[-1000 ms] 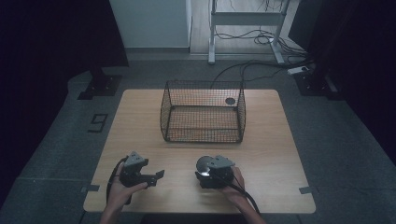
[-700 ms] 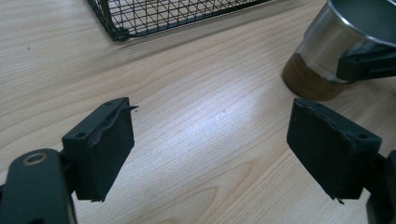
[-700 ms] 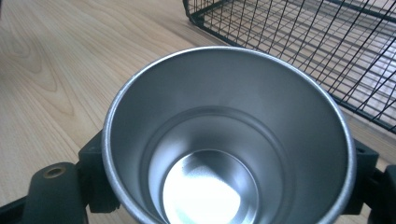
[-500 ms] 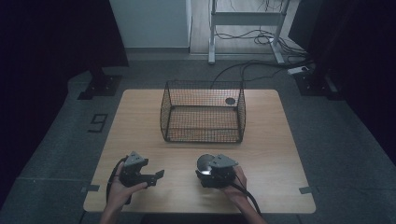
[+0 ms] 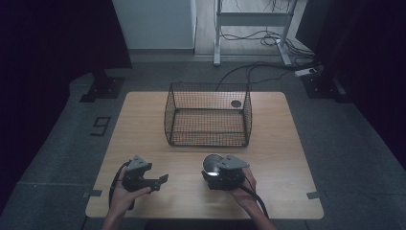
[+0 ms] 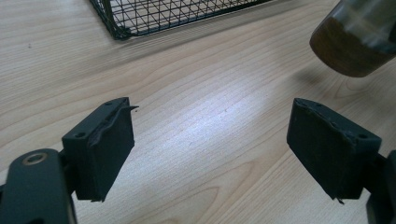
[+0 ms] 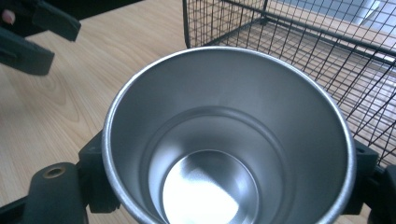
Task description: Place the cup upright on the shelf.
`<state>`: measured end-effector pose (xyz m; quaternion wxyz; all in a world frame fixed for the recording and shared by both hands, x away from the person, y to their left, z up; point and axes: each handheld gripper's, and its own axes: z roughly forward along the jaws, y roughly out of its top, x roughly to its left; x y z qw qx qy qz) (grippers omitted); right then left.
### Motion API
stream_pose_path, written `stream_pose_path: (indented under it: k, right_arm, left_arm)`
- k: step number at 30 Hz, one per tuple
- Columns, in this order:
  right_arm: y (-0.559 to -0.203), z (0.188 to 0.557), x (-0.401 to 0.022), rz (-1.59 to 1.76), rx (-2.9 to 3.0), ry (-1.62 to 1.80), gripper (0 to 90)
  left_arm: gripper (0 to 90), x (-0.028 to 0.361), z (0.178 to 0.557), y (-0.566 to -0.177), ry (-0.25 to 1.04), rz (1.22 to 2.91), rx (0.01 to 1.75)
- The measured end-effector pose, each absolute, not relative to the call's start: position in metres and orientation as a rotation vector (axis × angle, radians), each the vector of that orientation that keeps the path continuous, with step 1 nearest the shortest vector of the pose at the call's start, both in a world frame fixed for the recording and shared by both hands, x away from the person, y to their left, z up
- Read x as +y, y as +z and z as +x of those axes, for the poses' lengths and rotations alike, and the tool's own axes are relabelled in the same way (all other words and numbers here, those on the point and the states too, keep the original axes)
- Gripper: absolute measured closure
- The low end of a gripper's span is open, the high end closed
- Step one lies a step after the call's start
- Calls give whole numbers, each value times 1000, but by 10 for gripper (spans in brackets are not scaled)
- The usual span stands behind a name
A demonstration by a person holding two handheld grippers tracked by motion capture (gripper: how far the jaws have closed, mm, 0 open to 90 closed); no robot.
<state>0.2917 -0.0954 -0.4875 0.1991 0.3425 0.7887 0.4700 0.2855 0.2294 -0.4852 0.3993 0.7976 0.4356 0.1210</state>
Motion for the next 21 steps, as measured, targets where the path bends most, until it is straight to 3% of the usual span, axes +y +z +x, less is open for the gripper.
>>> stream_pose_path:
  k: [21]
  right_arm:
    - [-452, 292, -91, 932, 2146, 1403, 183]
  left_arm:
    - [153, 233, 285, -482, 307, 2000, 1108]
